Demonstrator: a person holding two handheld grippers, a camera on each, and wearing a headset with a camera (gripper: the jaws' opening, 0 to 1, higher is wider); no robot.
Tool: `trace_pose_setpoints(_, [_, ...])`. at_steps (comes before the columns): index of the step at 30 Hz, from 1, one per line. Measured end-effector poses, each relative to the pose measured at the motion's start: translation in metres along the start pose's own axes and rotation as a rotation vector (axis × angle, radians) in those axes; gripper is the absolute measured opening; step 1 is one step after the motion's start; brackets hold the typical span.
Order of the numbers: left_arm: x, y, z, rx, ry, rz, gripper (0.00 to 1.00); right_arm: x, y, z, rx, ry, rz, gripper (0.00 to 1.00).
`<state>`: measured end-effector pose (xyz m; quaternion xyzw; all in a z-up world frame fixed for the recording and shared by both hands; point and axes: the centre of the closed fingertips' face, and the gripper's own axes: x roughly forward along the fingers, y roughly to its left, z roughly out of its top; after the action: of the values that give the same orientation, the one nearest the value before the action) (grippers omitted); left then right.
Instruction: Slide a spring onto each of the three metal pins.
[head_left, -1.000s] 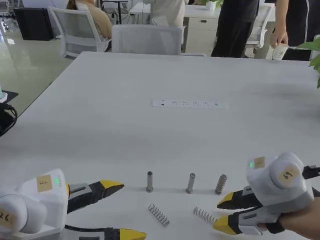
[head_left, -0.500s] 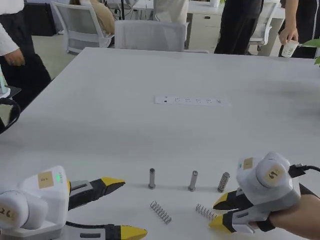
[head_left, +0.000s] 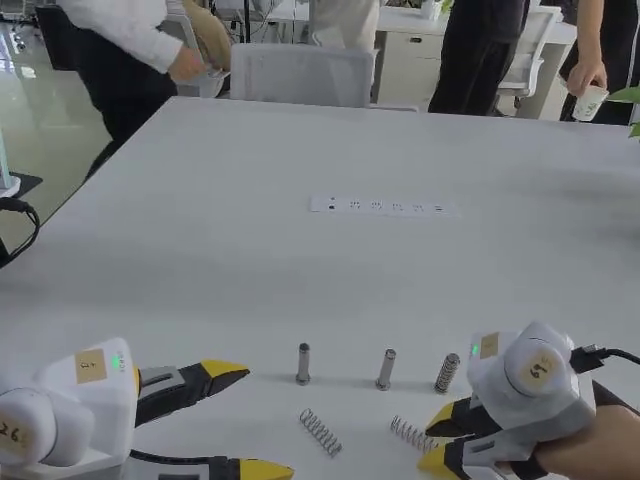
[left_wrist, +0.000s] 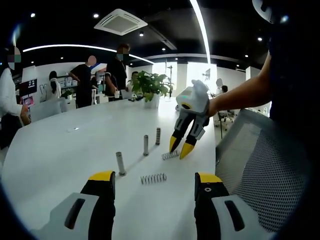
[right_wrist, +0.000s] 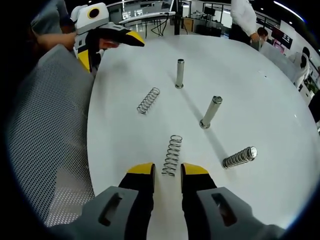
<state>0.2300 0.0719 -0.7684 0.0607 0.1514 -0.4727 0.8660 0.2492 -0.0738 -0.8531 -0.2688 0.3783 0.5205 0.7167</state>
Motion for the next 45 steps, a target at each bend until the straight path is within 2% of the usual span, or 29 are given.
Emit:
trace_pose_setpoints(20, [0.0007, 0.001, 0.0001, 0.0, -0.006, 0.001, 0.6, -0.001, -0.0004, -0.0013, -0.047, 0.007, -0.019, 0.12])
trace_pose_setpoints(23, [-0.0003, 0.0017, 0.0013, 0.001, -0.007, 0.003, 0.6, -0.0009, -0.0014, -0.001, -0.036, 0.01, -0.024, 0.12])
trace_pose_setpoints(25, [-0.0007, 0.0018, 0.001, 0.003, -0.006, 0.004, 0.59, -0.0009, -0.003, -0.0015, 0.001, 0.01, -0.026, 0.13])
trace_pose_setpoints(29, [-0.0014, 0.0006, -0.0002, 0.002, -0.003, 0.003, 0.59, -0.0008, -0.0042, -0.0021, 0.013, 0.005, -0.035, 0.11])
trace_pose_setpoints(45, [0.0003, -0.001, -0.0004, 0.003, -0.004, -0.002, 0.58, -0.0019, -0.006, -0.0012, -0.011, 0.015, -0.04, 0.08])
